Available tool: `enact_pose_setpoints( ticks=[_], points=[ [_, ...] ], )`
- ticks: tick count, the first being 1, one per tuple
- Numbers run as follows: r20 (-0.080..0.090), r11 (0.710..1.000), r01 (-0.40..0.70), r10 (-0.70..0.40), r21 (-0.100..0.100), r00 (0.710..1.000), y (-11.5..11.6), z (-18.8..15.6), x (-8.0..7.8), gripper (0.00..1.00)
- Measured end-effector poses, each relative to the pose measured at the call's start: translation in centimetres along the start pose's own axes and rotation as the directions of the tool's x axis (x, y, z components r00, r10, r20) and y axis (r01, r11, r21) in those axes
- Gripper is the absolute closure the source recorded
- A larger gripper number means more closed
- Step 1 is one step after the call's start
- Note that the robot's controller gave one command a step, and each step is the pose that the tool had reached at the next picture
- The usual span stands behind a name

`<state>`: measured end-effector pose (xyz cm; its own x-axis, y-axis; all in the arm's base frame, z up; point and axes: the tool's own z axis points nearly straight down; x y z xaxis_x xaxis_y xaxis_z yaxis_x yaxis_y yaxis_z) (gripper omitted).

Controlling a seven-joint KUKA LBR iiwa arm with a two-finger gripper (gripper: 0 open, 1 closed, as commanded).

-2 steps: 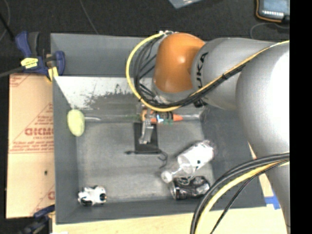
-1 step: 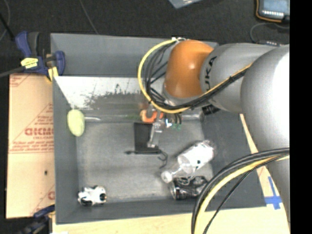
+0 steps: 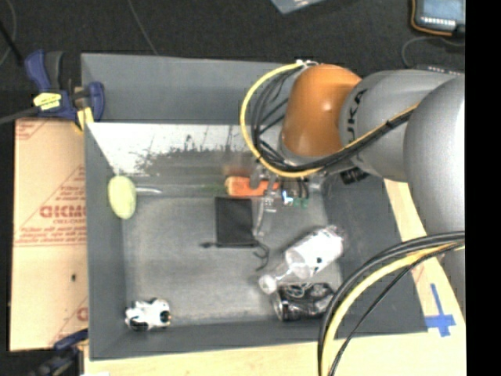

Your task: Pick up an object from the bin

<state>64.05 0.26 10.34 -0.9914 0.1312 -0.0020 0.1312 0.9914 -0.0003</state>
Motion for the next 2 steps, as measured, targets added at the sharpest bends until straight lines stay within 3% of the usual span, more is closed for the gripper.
enact_pose_setpoints(
  ticks=[2],
  points=[
    [0.010,0.977,0.215,-0.215,0.000,0.976,2.6,2.1,0.3,0.00]
  ],
)
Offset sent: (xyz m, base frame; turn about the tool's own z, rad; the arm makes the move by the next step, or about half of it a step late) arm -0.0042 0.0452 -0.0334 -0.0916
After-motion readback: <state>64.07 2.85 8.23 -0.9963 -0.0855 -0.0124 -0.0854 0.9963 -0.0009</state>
